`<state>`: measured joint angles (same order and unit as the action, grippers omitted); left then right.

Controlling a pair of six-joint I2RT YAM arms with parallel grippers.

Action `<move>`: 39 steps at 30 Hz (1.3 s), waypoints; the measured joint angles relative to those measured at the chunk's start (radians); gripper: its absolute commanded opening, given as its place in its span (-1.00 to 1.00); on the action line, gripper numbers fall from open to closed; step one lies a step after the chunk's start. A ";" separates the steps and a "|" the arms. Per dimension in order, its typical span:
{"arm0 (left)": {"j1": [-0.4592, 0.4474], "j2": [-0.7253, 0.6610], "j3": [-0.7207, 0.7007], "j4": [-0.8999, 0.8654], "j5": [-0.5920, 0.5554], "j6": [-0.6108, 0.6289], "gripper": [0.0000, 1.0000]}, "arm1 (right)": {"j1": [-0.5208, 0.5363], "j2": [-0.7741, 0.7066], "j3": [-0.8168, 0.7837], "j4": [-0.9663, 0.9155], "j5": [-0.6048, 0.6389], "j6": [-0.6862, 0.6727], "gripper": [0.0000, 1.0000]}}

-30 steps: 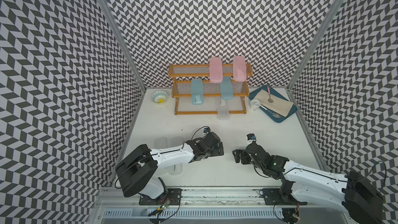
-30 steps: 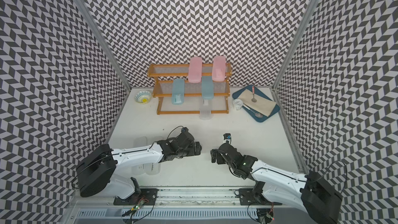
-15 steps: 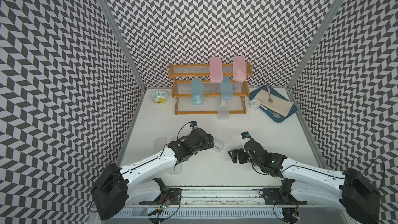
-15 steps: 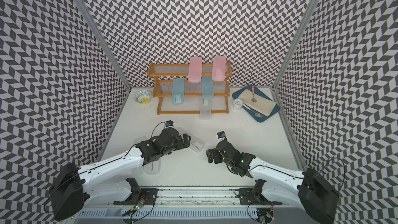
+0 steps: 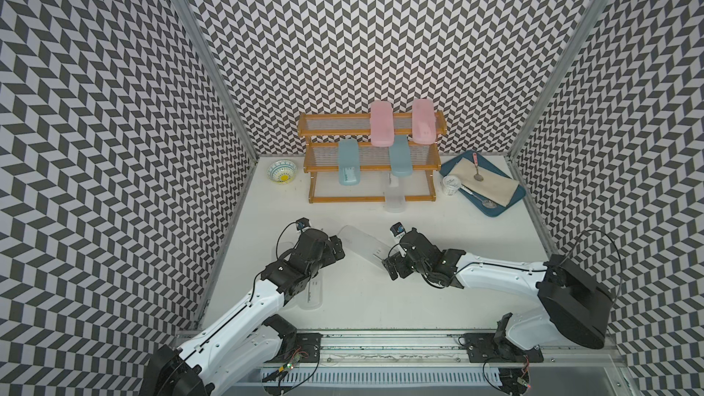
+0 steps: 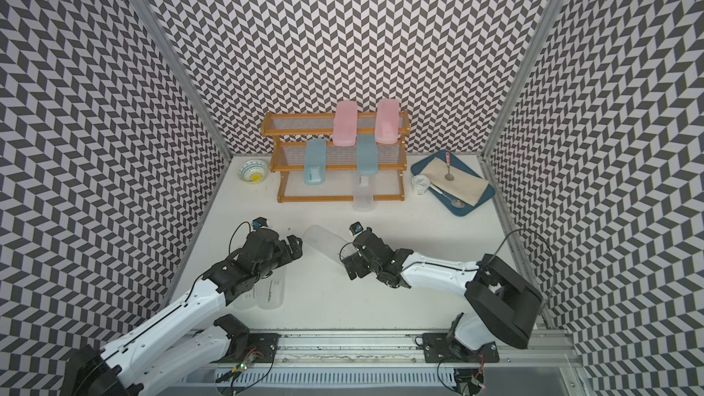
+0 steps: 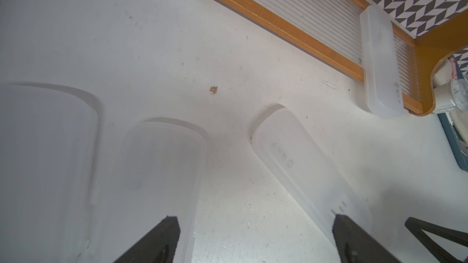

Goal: Place the pencil cases on the shelf according to color
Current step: Pick up the pencil case from the center of the board.

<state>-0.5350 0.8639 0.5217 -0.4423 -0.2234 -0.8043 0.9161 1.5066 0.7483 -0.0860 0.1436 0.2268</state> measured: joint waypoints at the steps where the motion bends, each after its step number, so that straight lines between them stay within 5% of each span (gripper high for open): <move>1: 0.008 -0.011 -0.008 -0.001 0.004 0.000 0.99 | 0.000 0.014 0.013 0.005 0.003 -0.024 0.99; 10: 0.027 -0.055 -0.026 -0.001 0.034 0.000 0.99 | 0.007 0.132 0.065 0.042 -0.033 -0.150 0.99; 24: 0.028 -0.071 -0.026 0.014 0.079 0.000 0.99 | 0.032 0.207 0.026 0.129 -0.084 -0.158 1.00; 39: 0.032 -0.072 -0.005 0.012 0.082 0.007 0.99 | 0.104 0.134 -0.116 0.264 0.067 -0.060 0.09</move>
<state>-0.5034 0.7921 0.5171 -0.4301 -0.1417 -0.7971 1.0199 1.6402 0.6323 0.1783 0.2104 0.1665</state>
